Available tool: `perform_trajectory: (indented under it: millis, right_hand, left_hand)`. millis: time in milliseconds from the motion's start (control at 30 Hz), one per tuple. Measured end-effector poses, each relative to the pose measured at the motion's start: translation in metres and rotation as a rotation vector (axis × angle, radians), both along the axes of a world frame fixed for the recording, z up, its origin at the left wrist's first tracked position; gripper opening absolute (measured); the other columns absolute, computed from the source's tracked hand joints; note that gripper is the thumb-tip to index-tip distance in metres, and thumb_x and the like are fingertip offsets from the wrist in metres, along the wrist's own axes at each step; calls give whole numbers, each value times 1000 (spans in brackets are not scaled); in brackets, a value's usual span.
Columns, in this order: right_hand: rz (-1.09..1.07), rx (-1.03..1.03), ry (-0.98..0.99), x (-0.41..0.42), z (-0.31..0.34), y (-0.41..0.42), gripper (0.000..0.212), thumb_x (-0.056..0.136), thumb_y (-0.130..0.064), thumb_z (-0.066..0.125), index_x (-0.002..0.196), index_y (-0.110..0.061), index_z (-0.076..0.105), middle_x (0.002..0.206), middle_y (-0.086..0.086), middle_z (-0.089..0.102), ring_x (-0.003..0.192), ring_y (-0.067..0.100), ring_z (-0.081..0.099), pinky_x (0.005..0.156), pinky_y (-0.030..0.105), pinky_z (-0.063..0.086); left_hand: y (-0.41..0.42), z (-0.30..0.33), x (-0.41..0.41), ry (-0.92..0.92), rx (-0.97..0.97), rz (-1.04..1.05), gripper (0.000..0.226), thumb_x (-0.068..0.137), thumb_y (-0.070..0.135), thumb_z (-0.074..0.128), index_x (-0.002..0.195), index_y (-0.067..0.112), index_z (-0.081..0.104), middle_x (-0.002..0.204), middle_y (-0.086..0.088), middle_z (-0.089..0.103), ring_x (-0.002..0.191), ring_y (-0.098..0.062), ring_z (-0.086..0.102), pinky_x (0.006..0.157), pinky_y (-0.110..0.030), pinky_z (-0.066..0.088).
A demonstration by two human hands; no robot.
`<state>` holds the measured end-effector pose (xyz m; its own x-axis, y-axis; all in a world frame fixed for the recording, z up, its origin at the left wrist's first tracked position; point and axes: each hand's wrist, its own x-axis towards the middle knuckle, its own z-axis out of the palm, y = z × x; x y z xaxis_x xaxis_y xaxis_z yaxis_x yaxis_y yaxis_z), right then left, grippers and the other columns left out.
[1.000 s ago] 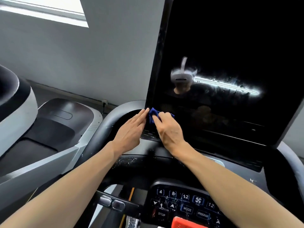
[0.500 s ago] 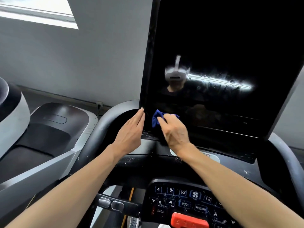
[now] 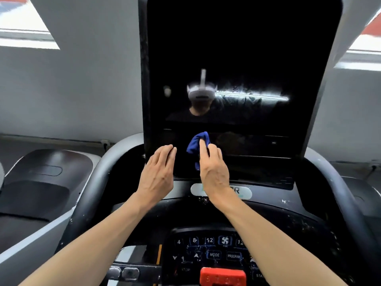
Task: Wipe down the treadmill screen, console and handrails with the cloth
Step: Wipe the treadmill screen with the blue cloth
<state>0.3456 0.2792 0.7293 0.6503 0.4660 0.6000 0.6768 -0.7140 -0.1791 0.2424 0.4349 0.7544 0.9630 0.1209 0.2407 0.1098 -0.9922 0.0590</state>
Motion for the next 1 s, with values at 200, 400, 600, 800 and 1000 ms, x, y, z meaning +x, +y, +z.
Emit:
perform_trajectory:
  millis: [200,400,600,800,1000]
  right_hand:
    - [-179,69,46,16,1,-42,59,83,16,57,140,5,50,102,15,55,85,26,53,79,30,57]
    - [-319,104,47,47,-1,-110,62,82,19,62,141,6,48,108,20,55,88,29,53,82,35,55]
    - [-375,110,66,61,3,-139,64,79,19,65,139,7,50,106,20,56,85,30,53,80,36,54]
    - [-382,92,104,67,10,-162,68,75,17,71,139,6,51,106,19,56,89,31,55,76,37,55]
    - [-452,73,152,78,17,-193,72,74,18,69,142,5,48,108,21,55,95,35,56,83,41,54]
  left_hand:
    - [-24,0,14,23,28,-80,69,74,-1,58,142,-8,48,139,-20,51,131,-36,49,107,-42,47]
    - [-39,1,25,33,35,-145,70,72,-2,61,141,-10,49,137,-22,51,128,-37,51,105,-43,50]
    - [-59,13,38,-27,53,-250,67,77,4,51,143,-6,47,139,-18,50,130,-34,48,105,-41,48]
    - [-81,14,55,15,112,-391,71,82,9,55,151,2,41,154,-11,43,146,-28,36,110,-37,45]
    - [-100,2,67,167,198,-470,77,88,16,57,158,7,28,166,-12,24,154,-30,19,118,-38,37]
